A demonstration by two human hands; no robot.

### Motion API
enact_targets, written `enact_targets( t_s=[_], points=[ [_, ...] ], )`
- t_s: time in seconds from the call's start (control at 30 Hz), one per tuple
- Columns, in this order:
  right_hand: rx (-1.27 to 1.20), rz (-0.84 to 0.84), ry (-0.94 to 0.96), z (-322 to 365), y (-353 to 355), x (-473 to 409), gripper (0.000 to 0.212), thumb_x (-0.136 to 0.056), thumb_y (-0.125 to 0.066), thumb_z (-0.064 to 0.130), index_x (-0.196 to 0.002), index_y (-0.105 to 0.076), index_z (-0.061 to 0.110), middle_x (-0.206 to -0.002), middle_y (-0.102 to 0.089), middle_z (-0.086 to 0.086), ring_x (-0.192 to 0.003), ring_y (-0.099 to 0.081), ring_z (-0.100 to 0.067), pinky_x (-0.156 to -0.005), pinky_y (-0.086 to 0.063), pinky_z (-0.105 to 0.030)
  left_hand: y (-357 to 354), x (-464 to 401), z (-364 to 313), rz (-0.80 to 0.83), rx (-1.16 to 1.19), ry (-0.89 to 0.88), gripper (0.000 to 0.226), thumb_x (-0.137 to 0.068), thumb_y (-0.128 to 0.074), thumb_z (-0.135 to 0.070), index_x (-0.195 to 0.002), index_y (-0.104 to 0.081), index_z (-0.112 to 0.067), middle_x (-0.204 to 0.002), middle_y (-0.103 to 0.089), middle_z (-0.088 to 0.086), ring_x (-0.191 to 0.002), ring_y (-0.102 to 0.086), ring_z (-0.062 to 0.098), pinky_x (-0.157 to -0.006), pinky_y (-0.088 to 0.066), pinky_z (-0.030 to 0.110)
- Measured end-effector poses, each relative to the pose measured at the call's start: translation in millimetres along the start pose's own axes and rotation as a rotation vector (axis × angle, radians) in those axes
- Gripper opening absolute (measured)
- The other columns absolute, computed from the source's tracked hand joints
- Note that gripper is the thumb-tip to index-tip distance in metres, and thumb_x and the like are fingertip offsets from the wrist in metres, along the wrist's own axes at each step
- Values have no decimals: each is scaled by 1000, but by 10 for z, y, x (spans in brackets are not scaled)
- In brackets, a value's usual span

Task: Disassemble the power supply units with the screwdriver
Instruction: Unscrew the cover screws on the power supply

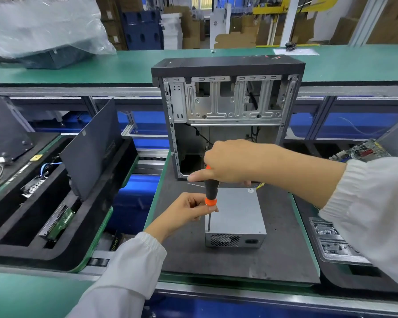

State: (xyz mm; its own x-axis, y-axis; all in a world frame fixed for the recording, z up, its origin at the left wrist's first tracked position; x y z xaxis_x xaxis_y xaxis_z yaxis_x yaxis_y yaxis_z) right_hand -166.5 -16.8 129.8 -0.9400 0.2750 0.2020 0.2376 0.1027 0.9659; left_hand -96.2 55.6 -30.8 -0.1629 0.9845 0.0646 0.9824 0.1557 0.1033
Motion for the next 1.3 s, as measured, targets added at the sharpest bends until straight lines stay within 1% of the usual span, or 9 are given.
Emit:
enact_targets(
  t_s=[0.13,0.33,0.53,0.6,0.8,0.93,1.13,1.2,1.3],
  points=[
    [-79,176,141,50,-72,16,11,-99,-46,27,-107,-48,19,-99,-55,-7,-71,-54,-19,-58,-42,-32,-11,0,31,12,24,0,17,-87,-71,-29,-95,-76,-15,-76,-50,11,-56,-28,11,-53,-26,18],
    [-129,119,22,54,30,19,54,-88,-42,66,-109,-50,16,-80,-55,-4,-60,-62,-18,-51,-44,-29,-33,-25,62,40,14,12,25,-87,-70,-38,-94,-77,-14,-74,-48,13,-57,-27,13,-54,-26,20],
    [-59,268,158,103,-17,31,25,-96,-51,22,-120,-48,23,-95,-43,0,-73,-53,-18,-53,-35,-25,-65,-35,31,53,-1,-1,26,-85,-72,-41,-94,-77,-16,-74,-44,29,-59,-25,17,-54,-26,20],
    [-88,261,172,111,39,55,33,-92,-56,38,-122,-46,29,-106,-39,-1,-81,-57,-20,-56,-36,-26,-82,-42,13,60,6,-4,22,-85,-72,-43,-96,-77,-25,-77,-50,22,-61,-26,17,-55,-25,21],
    [19,73,-71,118,-56,23,57,-96,-35,57,-72,-47,8,-67,-46,-2,-54,-42,-13,-46,-29,-25,-102,-65,25,75,-37,13,28,-86,-70,-44,-91,-76,-17,-71,-35,29,-62,-23,20,-56,-21,27],
    [-20,197,80,84,-42,69,22,-94,-55,32,-112,-54,18,-92,-44,-1,-64,-44,-11,-50,-32,-23,-98,-43,0,73,-30,-1,23,-88,-69,-38,-91,-76,-16,-70,-34,28,-59,-24,16,-55,-22,24],
    [-62,97,-81,-1,15,103,75,-79,-34,81,-102,-58,13,-86,-54,-3,-62,-53,-15,-46,-32,-26,-114,-24,-25,91,-16,-7,15,-91,-68,-33,-96,-73,-20,-67,-45,7,-56,-29,12,-54,-27,18],
    [-38,68,-96,22,-36,84,69,-89,-28,71,-76,-55,9,-66,-53,-4,-54,-50,-16,-45,-32,-27,-111,-22,-30,92,-38,-6,21,-91,-68,-33,-91,-75,-14,-68,-34,19,-56,-27,13,-53,-26,18],
    [-64,177,69,52,-82,67,28,-97,-49,39,-104,-57,13,-89,-57,-4,-69,-56,-15,-53,-38,-26,-102,-19,-34,84,-37,-1,21,-91,-67,-32,-92,-75,-13,-69,-31,21,-57,-25,14,-53,-24,20]
  ],
)
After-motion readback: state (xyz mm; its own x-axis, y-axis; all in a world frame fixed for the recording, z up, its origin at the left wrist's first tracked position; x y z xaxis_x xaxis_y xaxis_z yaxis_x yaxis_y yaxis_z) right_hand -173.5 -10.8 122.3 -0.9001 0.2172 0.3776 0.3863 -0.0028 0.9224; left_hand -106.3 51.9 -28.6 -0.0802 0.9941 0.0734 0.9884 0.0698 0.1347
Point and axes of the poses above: each hand's wrist, its own x-axis away from the middle knuckle, its own y-axis out of the back of the hand, z = x × y, the point moved 5 cm from there along -x, towards the middle knuckle
